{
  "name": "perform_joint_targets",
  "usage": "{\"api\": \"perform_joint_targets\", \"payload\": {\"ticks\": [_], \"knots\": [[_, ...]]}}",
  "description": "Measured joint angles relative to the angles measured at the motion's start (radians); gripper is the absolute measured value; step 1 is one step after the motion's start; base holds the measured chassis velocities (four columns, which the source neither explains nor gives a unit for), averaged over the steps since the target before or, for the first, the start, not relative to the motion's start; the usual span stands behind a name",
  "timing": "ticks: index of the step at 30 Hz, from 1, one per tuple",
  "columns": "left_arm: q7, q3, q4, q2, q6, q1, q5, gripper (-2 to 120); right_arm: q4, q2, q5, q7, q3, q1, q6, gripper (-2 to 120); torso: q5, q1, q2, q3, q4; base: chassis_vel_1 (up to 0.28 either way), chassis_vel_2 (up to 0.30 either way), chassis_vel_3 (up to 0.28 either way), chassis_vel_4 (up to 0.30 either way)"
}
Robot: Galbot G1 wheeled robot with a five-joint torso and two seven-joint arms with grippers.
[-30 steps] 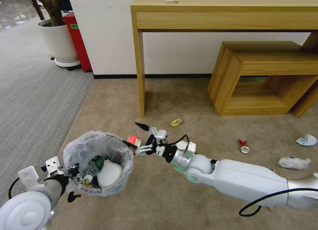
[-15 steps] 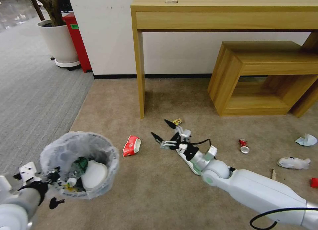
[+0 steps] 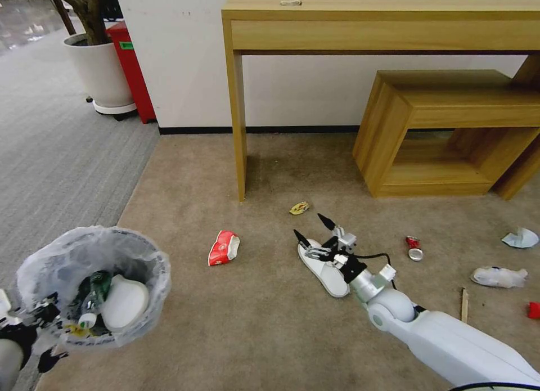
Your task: Pick up the trash bin and place the garbage on the floor into it.
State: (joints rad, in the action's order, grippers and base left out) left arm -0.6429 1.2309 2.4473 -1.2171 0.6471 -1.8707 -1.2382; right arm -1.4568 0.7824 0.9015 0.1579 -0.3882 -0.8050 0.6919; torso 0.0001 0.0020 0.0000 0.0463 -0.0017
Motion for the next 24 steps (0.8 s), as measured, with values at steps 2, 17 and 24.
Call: {"api": "perform_joint_targets", "payload": {"ticks": [2, 17, 24], "knots": [[0.009, 0.001, 0.0, -0.005, -0.002, -0.005, 0.008, 0, 0.006, 0.0, -0.009, -0.006, 0.007, -0.01, 0.001, 100, 0.0001, 0.0, 0.0, 0.0, 0.0002, 0.0, 0.0, 0.0, 0.0], [0.017, -0.141, -0.1, 0.038, -0.005, 0.134, 0.03, 0, 0.069, -0.001, -0.311, -0.262, 0.248, -0.182, 0.017, 100, 0.0001, 0.0, 0.0, 0.0, 0.0, 0.0, 0.0, 0.0, 0.0], [0.003, -0.211, -0.144, 0.053, -0.005, 0.209, 0.031, 0, 0.076, -0.031, -0.328, -0.265, 0.347, -0.256, 0.037, 100, -0.0002, 0.0, 0.0, 0.0, -0.0004, 0.0, 0.0, 0.0, 0.0]]}}
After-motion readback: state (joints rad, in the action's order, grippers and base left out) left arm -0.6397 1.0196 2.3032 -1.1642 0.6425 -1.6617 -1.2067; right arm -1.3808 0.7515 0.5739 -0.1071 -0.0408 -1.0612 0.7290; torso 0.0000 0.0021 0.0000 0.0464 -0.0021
